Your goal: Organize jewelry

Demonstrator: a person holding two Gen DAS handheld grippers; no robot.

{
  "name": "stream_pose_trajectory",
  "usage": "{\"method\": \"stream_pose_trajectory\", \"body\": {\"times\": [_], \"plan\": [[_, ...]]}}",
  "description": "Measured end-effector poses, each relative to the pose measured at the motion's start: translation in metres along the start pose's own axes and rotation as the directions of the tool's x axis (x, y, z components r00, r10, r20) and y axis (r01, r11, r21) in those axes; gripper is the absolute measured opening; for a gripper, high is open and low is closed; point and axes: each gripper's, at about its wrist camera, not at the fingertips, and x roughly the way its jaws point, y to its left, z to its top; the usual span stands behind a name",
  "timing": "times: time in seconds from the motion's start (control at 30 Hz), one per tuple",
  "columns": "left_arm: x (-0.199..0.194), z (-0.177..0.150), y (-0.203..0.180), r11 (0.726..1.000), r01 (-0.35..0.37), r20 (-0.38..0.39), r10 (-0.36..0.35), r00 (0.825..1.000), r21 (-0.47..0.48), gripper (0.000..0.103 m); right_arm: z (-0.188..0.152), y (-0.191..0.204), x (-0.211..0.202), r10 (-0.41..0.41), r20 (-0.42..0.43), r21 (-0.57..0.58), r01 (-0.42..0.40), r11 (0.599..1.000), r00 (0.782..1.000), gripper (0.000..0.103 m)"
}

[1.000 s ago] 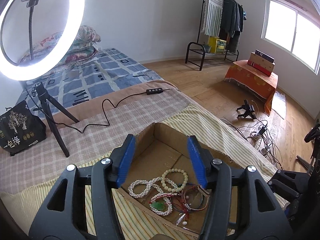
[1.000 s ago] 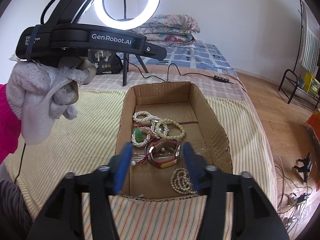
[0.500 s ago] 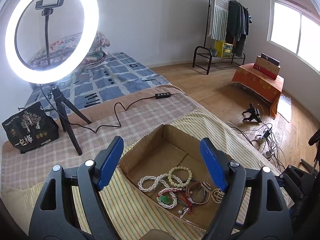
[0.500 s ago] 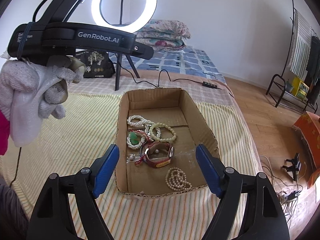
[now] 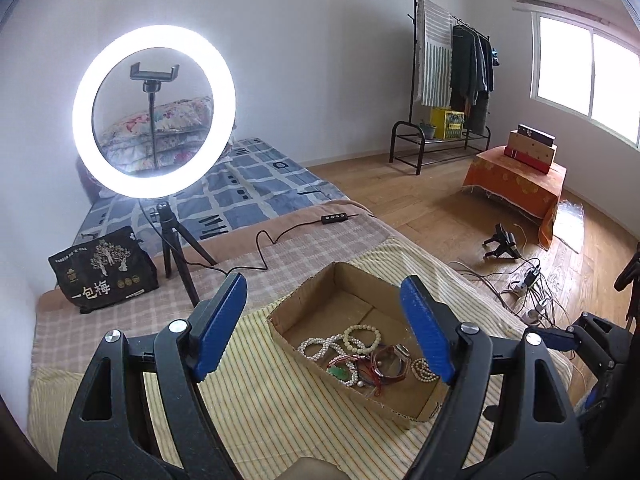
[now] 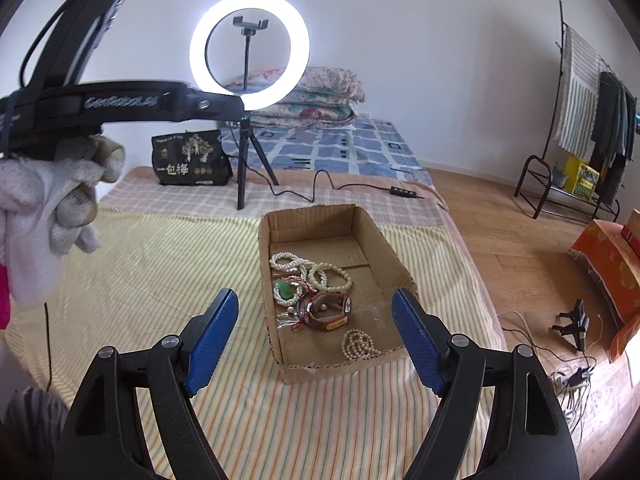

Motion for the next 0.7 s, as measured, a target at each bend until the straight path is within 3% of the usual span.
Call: {"method": "stream_pose_trajectory", "body": {"times": [0.1, 0.17, 0.43, 0.53, 0.7], "plan": [[-0.030, -0.007, 0.005, 1.000, -0.004, 0.021, 0.005, 1.000, -0.019, 0.083, 0.001, 0.003, -0.020, -0.026, 0.012, 0.024, 0.026, 0.999, 1.000, 0.081], [-0.050, -0.013, 0.006, 1.000, -0.007, 0.034, 0.008, 0.999, -0.029, 0.091, 0.000, 0.007, -0.032, -0.050, 0.018, 0.038, 0.049, 0.998, 0.999, 0.081], [-0.122, -0.042, 0.005, 0.999, -0.046, 0.065, 0.048, 0.997, -0.019, 0.092, 0.000, 0.028, -0.077, -0.128, 0.044, 0.050, 0.126, 0.991, 0.991, 0.082], [-0.147, -0.054, 0.001, 0.998, -0.067, 0.081, 0.068, 0.994, -0.008, 0.101, 0.000, 0.036, -0.090, -0.143, 0.060, 0.054, 0.140, 0.989, 0.988, 0.082], [-0.179, -0.071, -0.002, 0.996, -0.082, 0.099, 0.084, 0.992, -0.023, 0.102, -0.003, 0.048, -0.108, -0.174, 0.087, 0.055, 0.170, 0.984, 0.981, 0.082]]}}
